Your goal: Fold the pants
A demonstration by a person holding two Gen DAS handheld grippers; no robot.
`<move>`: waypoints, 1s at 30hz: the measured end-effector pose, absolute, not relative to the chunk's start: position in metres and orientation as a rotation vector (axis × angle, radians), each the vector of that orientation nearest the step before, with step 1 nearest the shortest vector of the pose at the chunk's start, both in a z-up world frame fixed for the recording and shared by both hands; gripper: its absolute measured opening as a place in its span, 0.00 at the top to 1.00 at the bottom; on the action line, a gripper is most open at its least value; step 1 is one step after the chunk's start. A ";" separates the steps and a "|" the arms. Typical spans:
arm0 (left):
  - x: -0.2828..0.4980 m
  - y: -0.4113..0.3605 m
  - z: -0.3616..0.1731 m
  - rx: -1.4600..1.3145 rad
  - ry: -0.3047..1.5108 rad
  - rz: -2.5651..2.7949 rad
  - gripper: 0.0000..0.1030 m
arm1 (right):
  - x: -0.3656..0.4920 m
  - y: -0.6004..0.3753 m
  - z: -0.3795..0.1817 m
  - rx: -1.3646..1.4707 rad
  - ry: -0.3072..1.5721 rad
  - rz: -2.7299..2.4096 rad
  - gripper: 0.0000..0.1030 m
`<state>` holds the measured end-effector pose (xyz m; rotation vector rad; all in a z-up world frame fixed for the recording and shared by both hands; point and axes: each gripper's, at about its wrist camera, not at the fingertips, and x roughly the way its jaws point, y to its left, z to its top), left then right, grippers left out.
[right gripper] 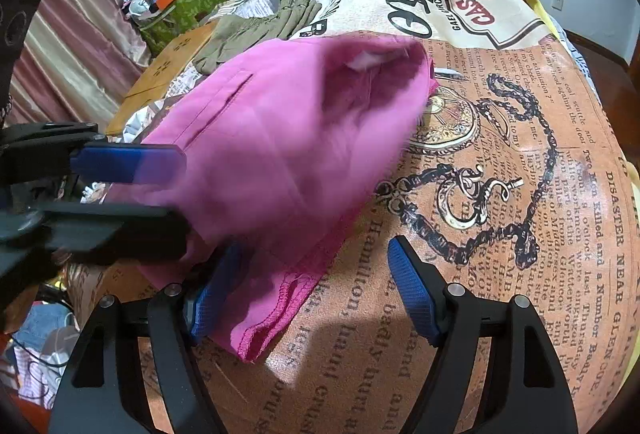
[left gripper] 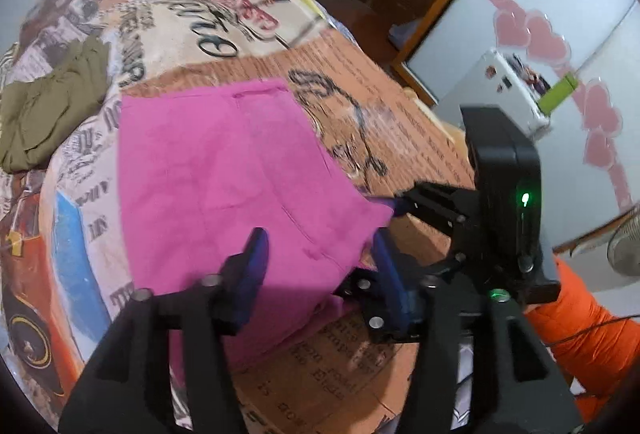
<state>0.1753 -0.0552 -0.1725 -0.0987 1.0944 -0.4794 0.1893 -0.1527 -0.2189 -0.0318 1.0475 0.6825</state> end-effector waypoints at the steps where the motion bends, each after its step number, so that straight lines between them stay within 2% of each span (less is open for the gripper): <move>1: 0.175 -0.053 -0.169 -0.095 1.084 -0.470 0.46 | 0.189 -0.153 -0.219 -0.032 1.046 0.683 0.29; 2: 0.175 -0.050 -0.166 -0.094 1.077 -0.461 0.46 | 0.189 -0.153 -0.219 -0.031 1.046 0.682 0.29; 5: 0.178 -0.039 -0.158 -0.080 1.033 -0.398 0.35 | 0.189 -0.153 -0.218 -0.029 1.045 0.680 0.29; 8: 0.187 -0.028 -0.153 -0.022 0.981 -0.306 0.32 | 0.189 -0.154 -0.217 -0.025 1.044 0.676 0.29; 12: 0.210 -0.008 -0.152 0.026 0.942 -0.201 0.20 | 0.189 -0.159 -0.216 -0.018 1.039 0.667 0.29; 22: 0.295 0.045 -0.174 -0.022 0.988 -0.058 0.18 | 0.194 -0.178 -0.215 0.019 1.045 0.619 0.29; 30: 0.334 0.054 -0.222 -0.032 1.107 -0.041 0.17 | 0.197 -0.204 -0.210 0.055 1.039 0.551 0.29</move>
